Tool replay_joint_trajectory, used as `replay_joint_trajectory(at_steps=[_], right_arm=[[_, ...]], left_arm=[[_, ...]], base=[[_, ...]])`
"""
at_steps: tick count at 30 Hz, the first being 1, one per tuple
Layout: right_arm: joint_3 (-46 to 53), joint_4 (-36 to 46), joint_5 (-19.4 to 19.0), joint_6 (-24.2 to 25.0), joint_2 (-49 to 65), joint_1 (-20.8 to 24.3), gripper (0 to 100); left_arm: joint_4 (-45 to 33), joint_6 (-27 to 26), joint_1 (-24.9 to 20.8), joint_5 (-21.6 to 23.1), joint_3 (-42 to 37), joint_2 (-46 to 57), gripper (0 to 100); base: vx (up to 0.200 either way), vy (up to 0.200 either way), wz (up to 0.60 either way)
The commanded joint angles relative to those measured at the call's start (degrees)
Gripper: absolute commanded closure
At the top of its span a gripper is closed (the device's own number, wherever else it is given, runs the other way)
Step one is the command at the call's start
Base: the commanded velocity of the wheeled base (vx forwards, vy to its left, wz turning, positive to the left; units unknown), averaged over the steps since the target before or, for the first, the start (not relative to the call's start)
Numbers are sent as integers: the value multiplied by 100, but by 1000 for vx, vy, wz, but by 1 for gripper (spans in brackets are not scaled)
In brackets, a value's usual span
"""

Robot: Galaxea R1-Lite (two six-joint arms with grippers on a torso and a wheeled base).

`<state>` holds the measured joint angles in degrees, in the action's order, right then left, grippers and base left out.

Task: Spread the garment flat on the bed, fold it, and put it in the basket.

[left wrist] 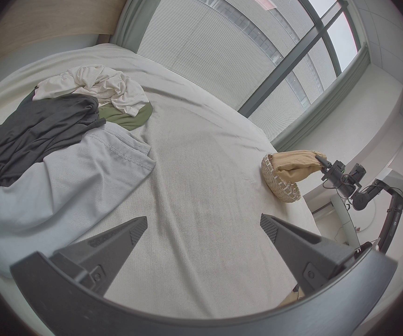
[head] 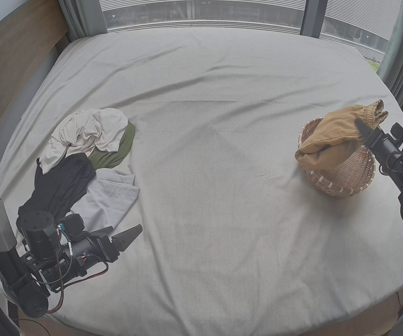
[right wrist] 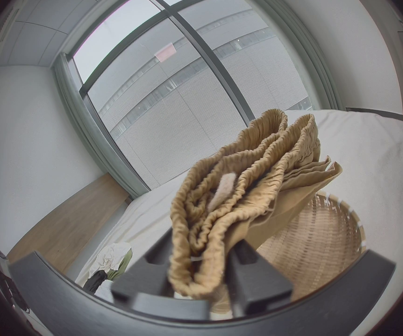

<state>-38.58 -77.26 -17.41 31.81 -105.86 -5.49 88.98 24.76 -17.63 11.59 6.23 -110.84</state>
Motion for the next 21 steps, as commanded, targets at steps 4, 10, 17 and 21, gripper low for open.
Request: replay_joint_trajectory(at_steps=[4,10,17,21], right_arm=[[668,106,-17,-307,-22,30,0],[1292,317,-17,-623,400,30,0],[1512,1055,-17,-649,1331,426,0],[1573,1565,-17,-658,1824,1093,0]], left_arm=[[5,3,-4,1,1,1,0],[5,3,-65,1,19,1,0],[5,3,-197,-8,63,45,0],[-3,3,-364,-8,63,264,0]], base=[[0,0,0],[0,0,0],[0,0,0],[0,0,0]])
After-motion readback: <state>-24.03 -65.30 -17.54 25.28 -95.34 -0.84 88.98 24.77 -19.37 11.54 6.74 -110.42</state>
